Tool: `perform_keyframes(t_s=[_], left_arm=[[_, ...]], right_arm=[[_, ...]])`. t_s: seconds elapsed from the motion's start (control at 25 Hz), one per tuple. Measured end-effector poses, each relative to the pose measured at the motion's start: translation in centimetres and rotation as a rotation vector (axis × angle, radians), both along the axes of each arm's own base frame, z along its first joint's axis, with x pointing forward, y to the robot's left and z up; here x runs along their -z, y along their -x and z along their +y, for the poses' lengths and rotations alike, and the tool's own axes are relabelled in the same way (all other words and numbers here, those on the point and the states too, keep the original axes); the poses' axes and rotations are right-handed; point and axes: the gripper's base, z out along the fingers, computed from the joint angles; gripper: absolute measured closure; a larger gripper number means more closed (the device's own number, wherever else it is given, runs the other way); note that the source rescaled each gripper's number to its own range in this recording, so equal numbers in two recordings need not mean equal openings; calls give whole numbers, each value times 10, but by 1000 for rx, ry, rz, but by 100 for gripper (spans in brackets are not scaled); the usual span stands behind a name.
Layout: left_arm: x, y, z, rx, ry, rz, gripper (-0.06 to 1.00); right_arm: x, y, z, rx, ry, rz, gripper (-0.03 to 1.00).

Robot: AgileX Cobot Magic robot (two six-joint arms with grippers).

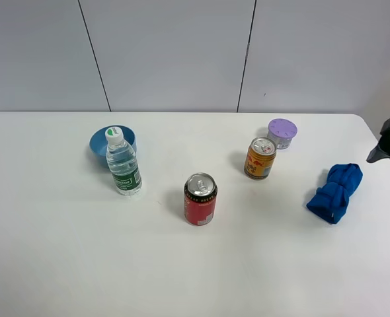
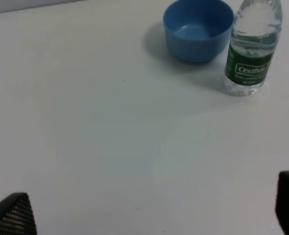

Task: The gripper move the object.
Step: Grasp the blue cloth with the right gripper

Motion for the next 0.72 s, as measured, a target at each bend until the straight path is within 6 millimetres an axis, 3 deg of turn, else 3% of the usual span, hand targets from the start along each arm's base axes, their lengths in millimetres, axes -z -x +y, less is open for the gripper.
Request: perform_keyframes(t_s=[0.36,0.52,0.72], left_arm=[[0,0,0,0,0,0,-6],[0,0,0,0,0,0,-6],[0,0,0,0,0,0,-6]], right_arm=[[35,-46,-4,23,47,48,-3],[47,-56,-8,44,90,82,-3],[49,-61,-8,112,64,51,-3]])
